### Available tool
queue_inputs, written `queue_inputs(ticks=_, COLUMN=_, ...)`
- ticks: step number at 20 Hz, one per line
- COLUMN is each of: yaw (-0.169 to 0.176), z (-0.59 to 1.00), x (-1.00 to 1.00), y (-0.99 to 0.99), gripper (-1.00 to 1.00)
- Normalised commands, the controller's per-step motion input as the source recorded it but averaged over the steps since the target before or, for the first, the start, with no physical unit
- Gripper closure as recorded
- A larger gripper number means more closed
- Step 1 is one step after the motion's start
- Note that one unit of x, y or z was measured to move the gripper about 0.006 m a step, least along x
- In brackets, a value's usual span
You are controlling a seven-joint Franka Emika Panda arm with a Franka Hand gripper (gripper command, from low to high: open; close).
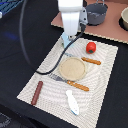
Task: Interact with the objects in diverse but meaningful ways.
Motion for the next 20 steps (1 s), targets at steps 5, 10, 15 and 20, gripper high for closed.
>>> queue_inputs(ticks=5, yaw=0.077, z=-0.19, x=-0.34, y=0.33, gripper=-1.0)
queue_inputs(ticks=10, yaw=0.061, z=-0.34, x=-0.36, y=0.08, gripper=-1.0)
queue_inputs(ticks=15, yaw=0.052, z=-0.42, x=-0.3, y=0.0, gripper=-1.0)
queue_inputs(ticks=20, yaw=0.048, z=-0.42, x=-0.26, y=0.0, gripper=-1.0)
